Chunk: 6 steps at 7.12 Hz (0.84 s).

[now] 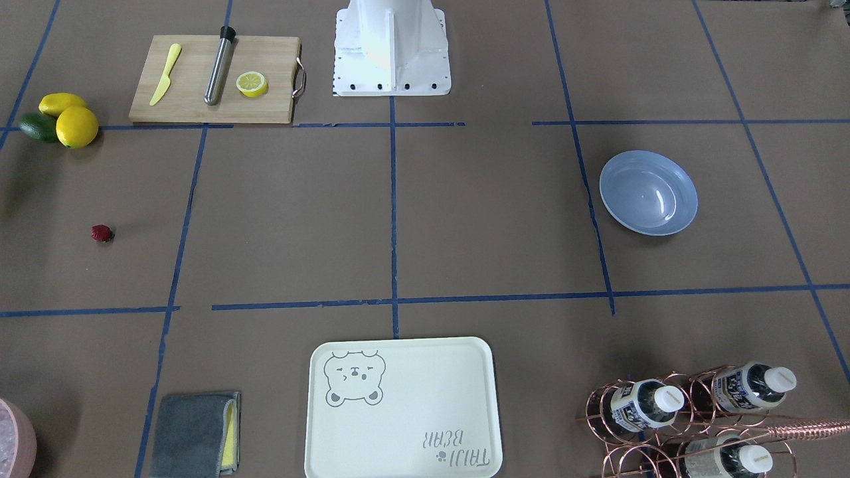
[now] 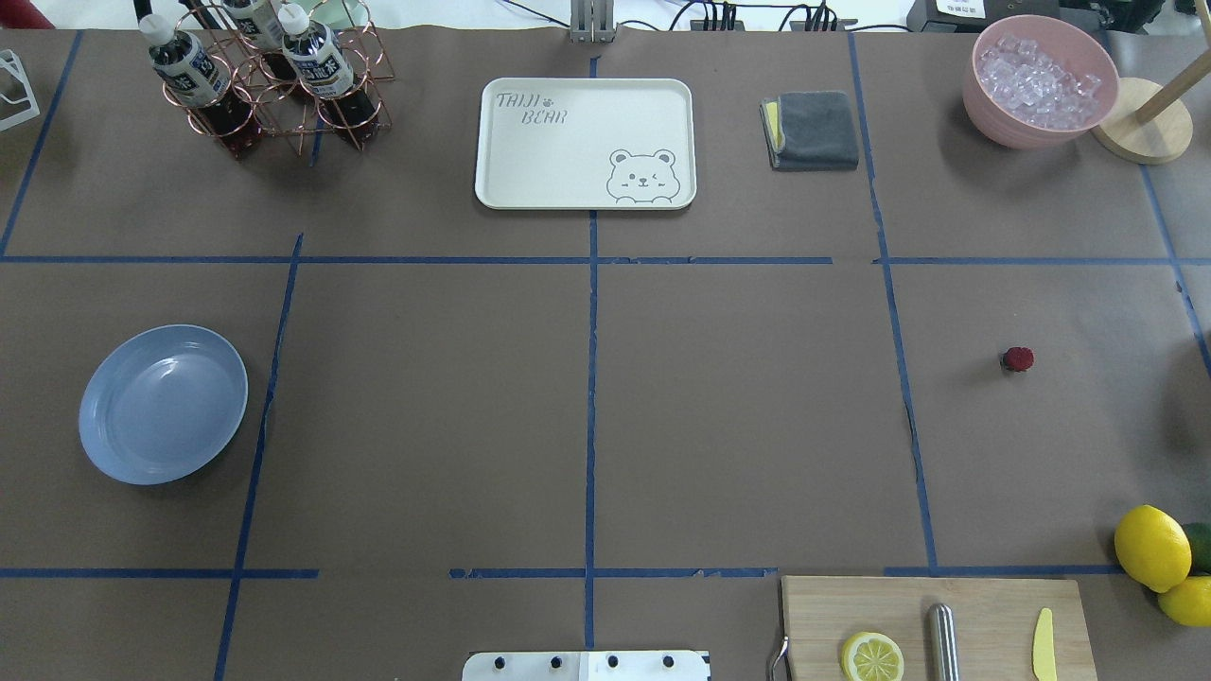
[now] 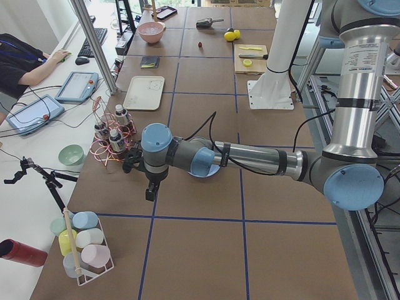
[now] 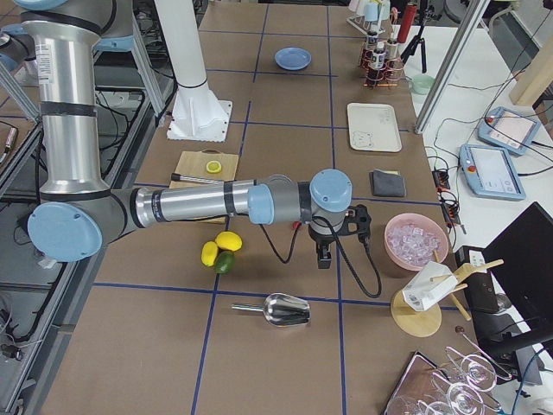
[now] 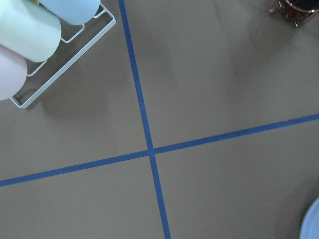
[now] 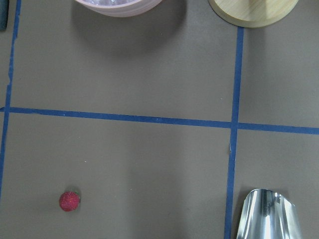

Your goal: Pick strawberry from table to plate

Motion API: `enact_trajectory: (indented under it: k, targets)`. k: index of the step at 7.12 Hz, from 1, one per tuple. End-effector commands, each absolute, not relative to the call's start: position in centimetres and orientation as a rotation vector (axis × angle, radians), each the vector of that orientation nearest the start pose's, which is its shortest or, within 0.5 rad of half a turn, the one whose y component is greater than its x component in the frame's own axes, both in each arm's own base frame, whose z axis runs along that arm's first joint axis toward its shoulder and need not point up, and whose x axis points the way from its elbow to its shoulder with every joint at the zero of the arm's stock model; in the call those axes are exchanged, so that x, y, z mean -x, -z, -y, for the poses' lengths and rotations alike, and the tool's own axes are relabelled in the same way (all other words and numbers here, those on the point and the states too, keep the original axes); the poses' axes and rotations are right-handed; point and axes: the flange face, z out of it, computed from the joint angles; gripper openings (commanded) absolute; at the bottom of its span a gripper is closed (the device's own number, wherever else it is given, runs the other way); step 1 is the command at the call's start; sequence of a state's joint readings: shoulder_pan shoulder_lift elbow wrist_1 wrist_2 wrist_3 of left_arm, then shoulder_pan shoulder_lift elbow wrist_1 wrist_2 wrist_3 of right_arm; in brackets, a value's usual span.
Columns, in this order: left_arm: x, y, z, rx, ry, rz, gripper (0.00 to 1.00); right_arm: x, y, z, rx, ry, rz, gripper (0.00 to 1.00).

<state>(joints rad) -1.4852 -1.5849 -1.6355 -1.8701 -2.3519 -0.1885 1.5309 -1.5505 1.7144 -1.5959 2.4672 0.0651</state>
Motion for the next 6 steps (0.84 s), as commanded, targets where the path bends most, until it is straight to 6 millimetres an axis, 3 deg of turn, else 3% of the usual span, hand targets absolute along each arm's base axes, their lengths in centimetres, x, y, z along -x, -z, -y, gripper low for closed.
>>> enact_trajectory:
  k: [1, 3, 4, 5, 6]
  targets:
    - [-3.5, -60.7, 47.3, -0.239, 0.071, -0.904, 1.0, -1.5, -55.4, 51.5, -0.101, -0.017, 0.915, 1.0]
    - [-8.3, -61.6, 41.8, -0.221, 0.145, -1.028, 0.99, 0.3, -54.7, 51.7, -0.113, -0.05, 0.931, 1.0]
    - [-10.9, -61.4, 40.8, -0.196, 0.163, -1.047, 0.99, 0.4, -54.1, 51.8, -0.12, -0.049, 0.935, 1.0]
    - [-15.4, -61.1, 39.9, -0.184, 0.205, -1.047, 0.98, 0.4, -53.6, 51.8, -0.118, -0.066, 0.938, 1.0]
    - [-18.1, -61.6, 39.2, -0.209, 0.231, -1.022, 0.97, 0.4, -53.4, 51.8, -0.121, -0.066, 0.939, 1.0]
